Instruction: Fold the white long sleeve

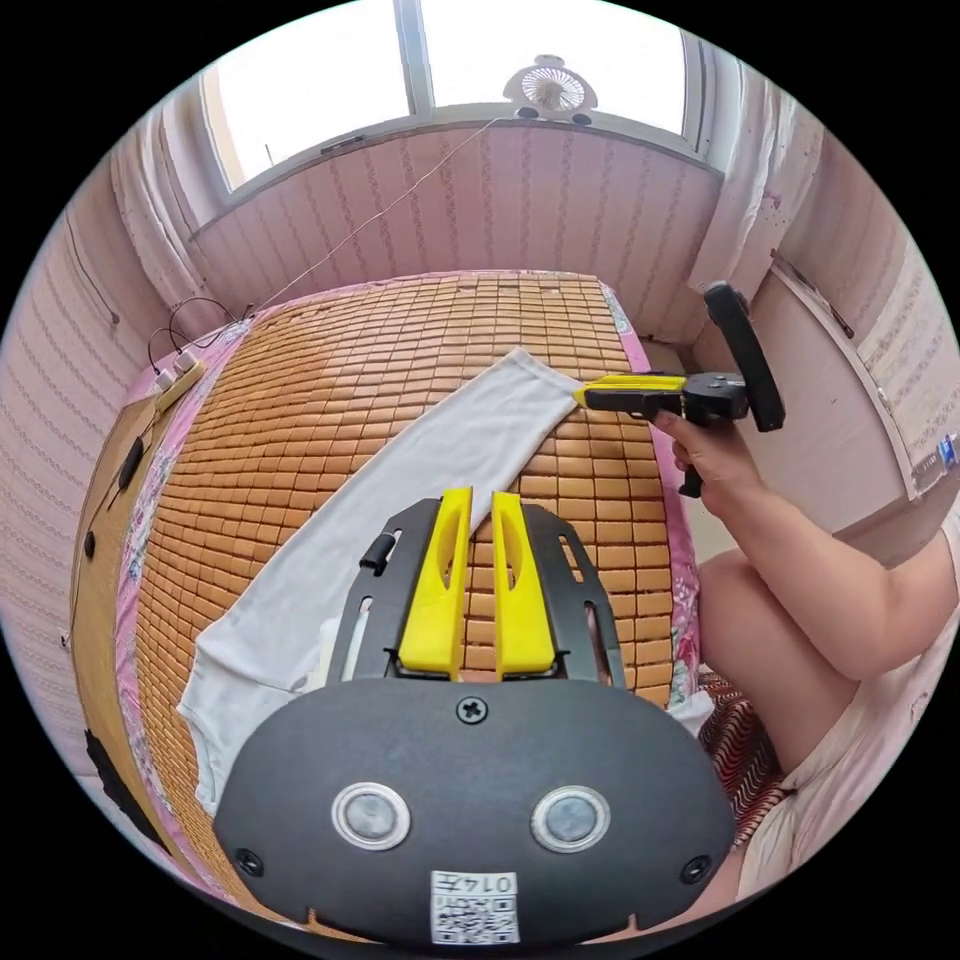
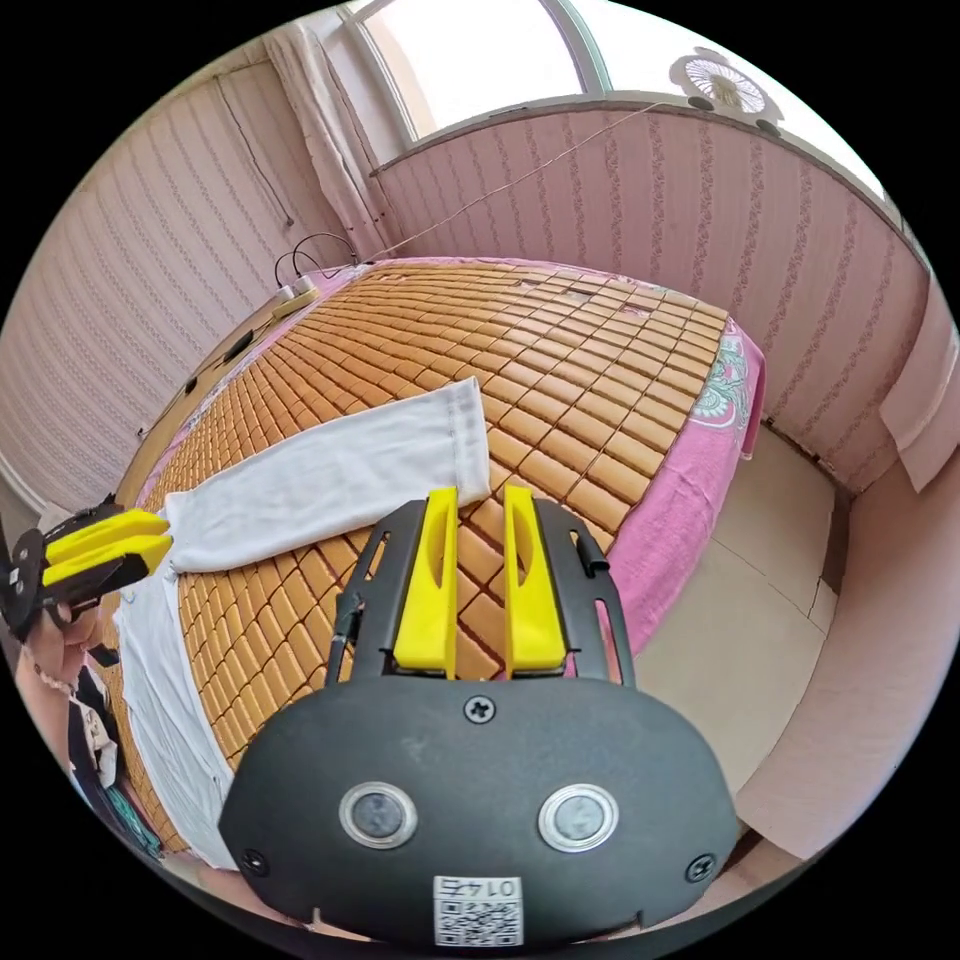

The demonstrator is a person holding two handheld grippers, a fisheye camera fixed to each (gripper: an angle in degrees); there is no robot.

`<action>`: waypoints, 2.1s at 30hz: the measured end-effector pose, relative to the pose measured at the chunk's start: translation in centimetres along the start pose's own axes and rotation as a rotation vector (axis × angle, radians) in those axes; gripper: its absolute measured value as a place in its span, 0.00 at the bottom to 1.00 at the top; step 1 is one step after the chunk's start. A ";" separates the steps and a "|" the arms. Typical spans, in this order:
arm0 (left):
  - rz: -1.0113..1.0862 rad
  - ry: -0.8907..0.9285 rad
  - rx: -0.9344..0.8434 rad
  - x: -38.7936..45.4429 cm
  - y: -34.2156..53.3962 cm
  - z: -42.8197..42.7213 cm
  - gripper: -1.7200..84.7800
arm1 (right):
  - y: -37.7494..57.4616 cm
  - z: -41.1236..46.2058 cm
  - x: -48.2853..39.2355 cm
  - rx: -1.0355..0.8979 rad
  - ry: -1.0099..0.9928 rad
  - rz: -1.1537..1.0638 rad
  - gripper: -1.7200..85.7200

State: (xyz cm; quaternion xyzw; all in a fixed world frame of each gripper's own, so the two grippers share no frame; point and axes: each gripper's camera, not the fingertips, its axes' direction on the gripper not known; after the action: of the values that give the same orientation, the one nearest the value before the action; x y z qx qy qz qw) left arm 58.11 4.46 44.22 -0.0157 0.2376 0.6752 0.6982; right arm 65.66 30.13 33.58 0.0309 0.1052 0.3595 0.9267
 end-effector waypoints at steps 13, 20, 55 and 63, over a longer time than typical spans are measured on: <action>-0.012 -0.080 -0.172 0.3 -14.1 10.4 0.09 | -1.2 0.0 6.3 0.006 -0.126 0.076 0.11; 0.028 -0.142 -0.248 0.9 -19.0 13.8 0.13 | -2.1 0.7 7.7 -0.013 -0.159 0.077 0.06; -0.157 -0.267 -0.174 -1.9 -1.4 -7.1 0.01 | -3.8 -9.0 -6.1 0.351 -0.708 -0.426 0.03; -0.519 -0.289 0.085 -3.0 25.2 -25.0 0.01 | 1.4 -19.0 -23.1 0.327 -1.067 -0.860 0.04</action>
State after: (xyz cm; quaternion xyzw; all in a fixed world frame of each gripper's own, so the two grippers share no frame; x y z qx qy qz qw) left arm 26.52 -4.70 30.62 0.0495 0.1520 0.4588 0.8740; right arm 44.00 15.32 19.20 0.2976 -0.3079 -0.1232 0.8953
